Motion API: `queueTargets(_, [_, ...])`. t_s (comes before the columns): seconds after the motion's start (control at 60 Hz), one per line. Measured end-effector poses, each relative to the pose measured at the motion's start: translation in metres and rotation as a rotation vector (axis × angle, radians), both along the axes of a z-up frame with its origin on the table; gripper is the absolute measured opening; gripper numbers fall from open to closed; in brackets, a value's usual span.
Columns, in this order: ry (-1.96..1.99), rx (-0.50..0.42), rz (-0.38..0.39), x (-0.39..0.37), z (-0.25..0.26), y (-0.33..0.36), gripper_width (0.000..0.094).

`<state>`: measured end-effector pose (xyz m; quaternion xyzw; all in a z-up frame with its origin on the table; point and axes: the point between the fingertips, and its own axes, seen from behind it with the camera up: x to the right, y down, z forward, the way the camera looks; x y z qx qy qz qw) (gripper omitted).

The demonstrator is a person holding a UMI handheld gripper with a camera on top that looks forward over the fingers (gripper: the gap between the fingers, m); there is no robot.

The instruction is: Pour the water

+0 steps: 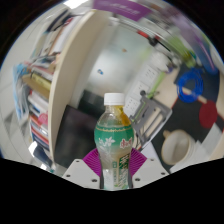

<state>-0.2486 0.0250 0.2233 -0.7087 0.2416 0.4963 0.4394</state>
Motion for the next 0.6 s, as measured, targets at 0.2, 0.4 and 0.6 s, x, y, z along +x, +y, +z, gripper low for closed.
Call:
queueTargets(0.2, [-0.755,0.345,-0.113,0.086,0.053,0.018,0.0321])
queueTargets(0.4, [-1.046,0.404,-0.235,0.172,0.026,0.04,0.0334])
queueTargets(0.6, [-1.054,0.375,-0.166,0.2,-0.055,0.061,0.0334])
